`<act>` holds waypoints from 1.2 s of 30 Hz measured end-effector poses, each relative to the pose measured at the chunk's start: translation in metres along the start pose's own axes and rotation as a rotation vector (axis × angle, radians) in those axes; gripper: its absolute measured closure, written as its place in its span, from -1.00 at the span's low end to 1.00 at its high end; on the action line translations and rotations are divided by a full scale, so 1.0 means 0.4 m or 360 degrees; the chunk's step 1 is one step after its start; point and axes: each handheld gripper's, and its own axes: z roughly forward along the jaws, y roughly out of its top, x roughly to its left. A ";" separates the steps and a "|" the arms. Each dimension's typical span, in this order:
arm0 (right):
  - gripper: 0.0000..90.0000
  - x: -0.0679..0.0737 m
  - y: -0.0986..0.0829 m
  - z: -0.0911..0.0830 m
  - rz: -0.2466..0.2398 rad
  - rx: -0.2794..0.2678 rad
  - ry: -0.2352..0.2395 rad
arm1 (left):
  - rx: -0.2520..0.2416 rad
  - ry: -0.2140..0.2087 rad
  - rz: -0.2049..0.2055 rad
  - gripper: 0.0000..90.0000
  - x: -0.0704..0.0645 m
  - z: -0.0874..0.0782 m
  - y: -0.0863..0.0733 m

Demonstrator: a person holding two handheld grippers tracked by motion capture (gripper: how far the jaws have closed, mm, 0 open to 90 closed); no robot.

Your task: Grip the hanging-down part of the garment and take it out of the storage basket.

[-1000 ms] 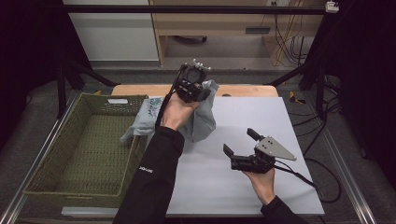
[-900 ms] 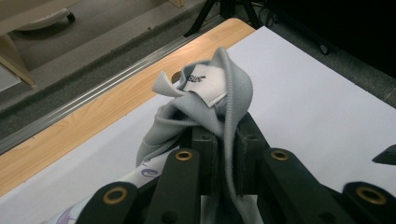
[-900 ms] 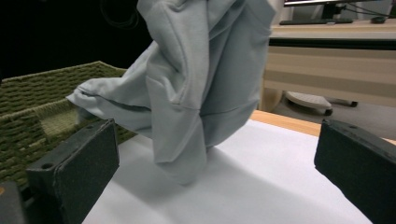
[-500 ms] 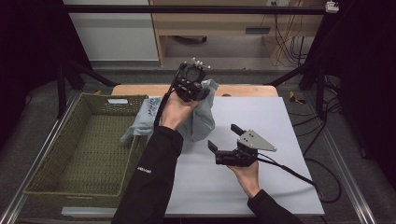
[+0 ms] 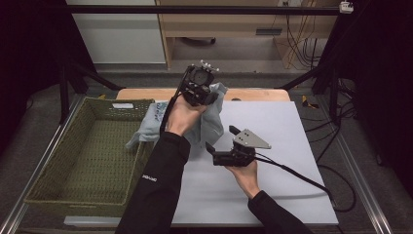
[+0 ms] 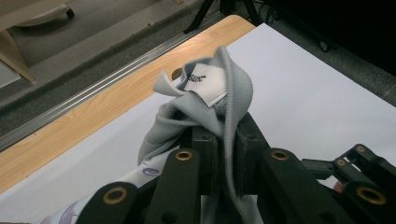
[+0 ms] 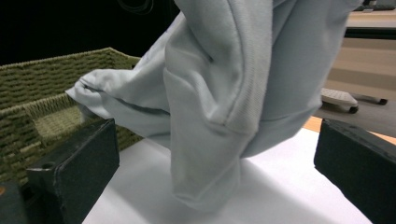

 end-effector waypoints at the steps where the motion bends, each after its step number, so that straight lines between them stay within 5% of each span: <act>1: -0.99 0.000 0.000 0.000 0.0000 0.0000 0.0000 | 0.0001 0.0000 0.0000 0.79 0.000 0.000 0.000; 4: -0.99 0.005 0.002 0.022 -0.0046 0.0001 0.0003 | 0.0006 -0.0001 0.0002 0.79 -0.001 0.002 0.001; 24: -0.95 0.002 -0.012 0.117 -0.0004 0.0039 -0.0003 | 0.0010 -0.0005 0.0003 0.79 -0.002 0.004 0.002; 30: -0.83 0.007 -0.022 0.152 0.0005 0.0064 0.0023 | 0.0000 -0.0005 -0.0005 0.79 -0.001 0.002 0.004; 36: -0.39 0.016 -0.026 0.177 -0.0024 0.0088 0.0035 | 0.0004 -0.0008 0.0007 0.79 0.000 -0.003 0.003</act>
